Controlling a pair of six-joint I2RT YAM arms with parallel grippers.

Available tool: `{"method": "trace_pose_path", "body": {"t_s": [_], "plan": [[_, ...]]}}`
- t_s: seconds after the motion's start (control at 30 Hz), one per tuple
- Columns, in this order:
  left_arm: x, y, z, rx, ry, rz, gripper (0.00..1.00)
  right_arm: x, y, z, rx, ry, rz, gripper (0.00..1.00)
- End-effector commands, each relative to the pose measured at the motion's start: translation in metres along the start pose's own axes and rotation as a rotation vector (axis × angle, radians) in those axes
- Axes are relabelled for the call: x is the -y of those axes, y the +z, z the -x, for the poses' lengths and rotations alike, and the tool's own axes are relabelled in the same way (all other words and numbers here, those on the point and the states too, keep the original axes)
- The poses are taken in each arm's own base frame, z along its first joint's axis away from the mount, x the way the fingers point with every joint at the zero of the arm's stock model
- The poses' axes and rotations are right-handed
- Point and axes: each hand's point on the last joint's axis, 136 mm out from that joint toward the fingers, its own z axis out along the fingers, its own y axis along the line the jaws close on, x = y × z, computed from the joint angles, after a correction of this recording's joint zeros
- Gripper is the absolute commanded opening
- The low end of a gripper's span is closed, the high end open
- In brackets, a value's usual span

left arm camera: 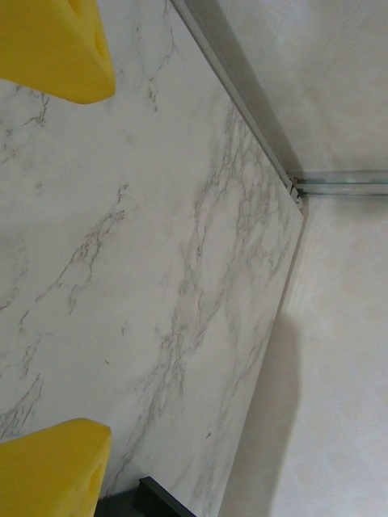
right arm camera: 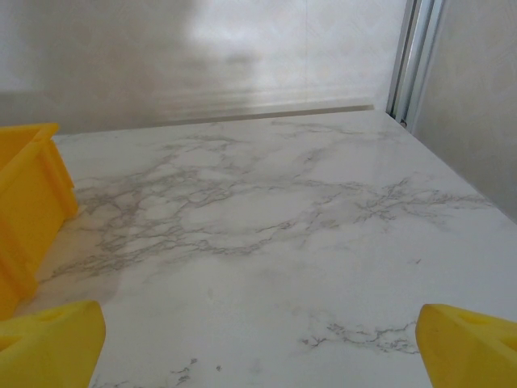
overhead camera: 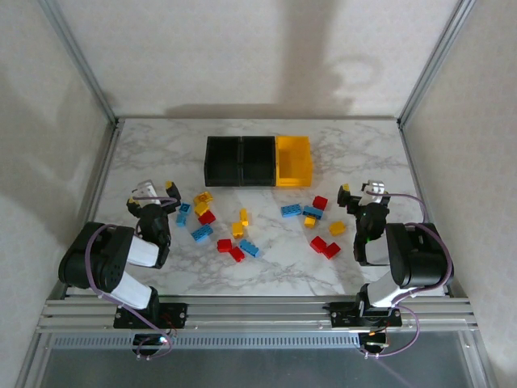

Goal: Sort the legos into containers by color
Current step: Pick up the lego from the middle-right of the table.

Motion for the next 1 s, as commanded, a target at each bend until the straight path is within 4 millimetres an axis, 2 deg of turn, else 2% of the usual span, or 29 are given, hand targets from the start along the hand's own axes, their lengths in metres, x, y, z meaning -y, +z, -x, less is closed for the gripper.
{"method": "trace_pose_path", "body": {"t_s": [0.0, 0.43, 0.53, 0.6, 0.67, 0.77, 0.9, 0.93, 0.97], "plan": [[0.003, 0.003, 0.015, 0.052, -0.015, -0.012, 0.99, 0.001, 0.004, 0.011, 0.032, 0.010, -0.002, 0.99], [0.003, 0.003, 0.014, 0.051, -0.014, -0.012, 0.99, 0.001, 0.003, 0.010, 0.031, 0.010, -0.003, 0.99], [0.004, 0.004, 0.020, 0.046, -0.019, -0.007, 0.99, 0.011, 0.005, 0.021, 0.031, 0.033, -0.065, 0.99], [0.007, 0.008, 0.029, 0.030, -0.001, 0.015, 0.99, 0.008, 0.011, 0.041, 0.019, 0.035, -0.055, 0.99], [0.009, 0.012, 0.040, 0.013, 0.007, 0.030, 0.99, 0.005, 0.008, 0.057, 0.039, 0.040, -0.037, 0.99], [0.012, 0.007, 0.067, 0.051, -0.045, 0.026, 0.99, 0.007, 0.002, 0.082, 0.083, 0.087, -0.044, 0.99], [0.009, 0.002, 0.103, 0.066, -0.317, 0.017, 0.99, -0.003, 0.000, 0.119, 0.061, 0.221, 0.005, 0.99], [0.006, 0.002, 0.107, 0.049, -0.388, 0.026, 1.00, -0.002, -0.003, 0.127, 0.051, 0.294, 0.000, 0.99], [0.010, 0.002, 0.113, 0.028, -0.435, -0.012, 1.00, 0.007, -0.007, 0.126, -0.010, 0.431, -0.066, 0.99]]}}
